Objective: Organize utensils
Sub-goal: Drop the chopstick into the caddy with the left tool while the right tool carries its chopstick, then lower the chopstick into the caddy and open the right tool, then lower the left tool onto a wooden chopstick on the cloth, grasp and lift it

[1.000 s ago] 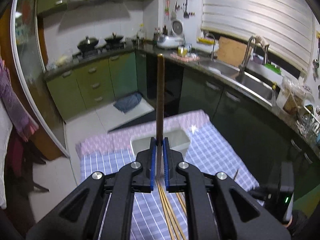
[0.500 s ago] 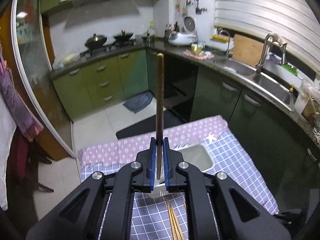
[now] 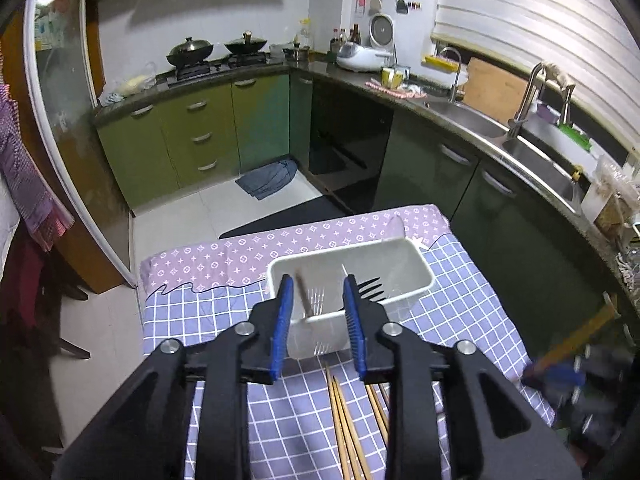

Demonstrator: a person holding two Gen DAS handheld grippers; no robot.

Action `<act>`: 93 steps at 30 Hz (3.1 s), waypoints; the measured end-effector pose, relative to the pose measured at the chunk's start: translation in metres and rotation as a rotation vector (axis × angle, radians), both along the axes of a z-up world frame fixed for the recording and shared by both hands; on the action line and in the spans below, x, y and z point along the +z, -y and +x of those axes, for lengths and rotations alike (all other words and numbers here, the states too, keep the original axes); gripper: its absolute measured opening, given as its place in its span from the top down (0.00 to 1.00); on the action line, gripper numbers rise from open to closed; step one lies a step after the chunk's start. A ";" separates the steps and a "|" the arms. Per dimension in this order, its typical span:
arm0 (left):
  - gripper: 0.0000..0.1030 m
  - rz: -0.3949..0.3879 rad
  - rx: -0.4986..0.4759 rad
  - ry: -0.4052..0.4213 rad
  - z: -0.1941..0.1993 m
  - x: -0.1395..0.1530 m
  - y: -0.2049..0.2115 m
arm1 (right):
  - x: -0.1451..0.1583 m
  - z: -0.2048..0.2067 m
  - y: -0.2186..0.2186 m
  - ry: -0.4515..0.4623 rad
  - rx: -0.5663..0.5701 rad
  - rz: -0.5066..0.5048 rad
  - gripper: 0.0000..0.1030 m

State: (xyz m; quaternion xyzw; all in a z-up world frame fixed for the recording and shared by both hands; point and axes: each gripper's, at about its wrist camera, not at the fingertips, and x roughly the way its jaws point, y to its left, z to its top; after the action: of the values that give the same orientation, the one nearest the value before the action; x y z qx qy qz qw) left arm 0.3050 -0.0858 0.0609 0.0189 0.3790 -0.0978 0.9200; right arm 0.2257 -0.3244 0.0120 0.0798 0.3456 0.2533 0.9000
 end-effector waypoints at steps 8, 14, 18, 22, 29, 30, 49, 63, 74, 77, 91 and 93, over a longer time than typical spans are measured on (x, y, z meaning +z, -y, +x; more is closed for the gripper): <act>0.71 -0.013 -0.004 0.002 -0.044 -0.001 -0.021 | 0.075 0.038 0.003 0.122 -0.051 0.093 0.92; 0.71 -0.024 -0.020 -0.047 -0.067 -0.020 -0.027 | 0.106 0.078 0.005 0.178 -0.135 0.100 0.92; 0.71 -0.027 -0.032 -0.091 -0.073 -0.035 -0.027 | 0.087 0.113 -0.003 0.116 -0.162 0.042 0.92; 0.71 -0.021 -0.040 -0.136 -0.072 -0.050 -0.024 | 0.048 0.136 -0.016 0.030 -0.147 -0.018 0.92; 0.71 -0.012 -0.052 -0.169 -0.073 -0.062 -0.015 | 0.020 0.138 -0.034 -0.002 -0.100 -0.078 0.92; 0.70 -0.010 -0.053 -0.172 -0.074 -0.063 -0.014 | 0.022 0.135 -0.034 0.009 -0.101 -0.077 0.92; 0.60 0.068 -0.034 -0.419 -0.047 -0.148 0.009 | -0.074 0.014 0.020 -0.142 -0.100 -0.157 0.84; 0.70 0.112 -0.010 -0.546 -0.022 -0.189 0.020 | -0.137 0.023 0.024 -0.291 -0.079 -0.188 0.84; 0.90 0.176 -0.029 -0.572 -0.014 -0.200 0.033 | -0.139 0.023 0.025 -0.308 -0.066 -0.172 0.78; 0.90 0.193 -0.030 -0.574 -0.011 -0.203 0.041 | -0.141 0.023 0.023 -0.314 -0.059 -0.174 0.78; 0.93 0.096 -0.012 -0.561 -0.001 -0.194 0.026 | -0.146 0.026 0.015 -0.341 -0.037 -0.193 0.78; 0.93 0.079 -0.003 -0.521 -0.004 -0.183 0.020 | -0.148 0.026 0.014 -0.345 -0.034 -0.195 0.78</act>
State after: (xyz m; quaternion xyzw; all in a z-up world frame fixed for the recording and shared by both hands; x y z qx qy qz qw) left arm 0.3007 -0.1060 -0.1224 0.0295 0.6067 -0.0857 0.7897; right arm 0.2517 -0.3382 -0.1356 0.0403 0.5164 0.1857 0.8350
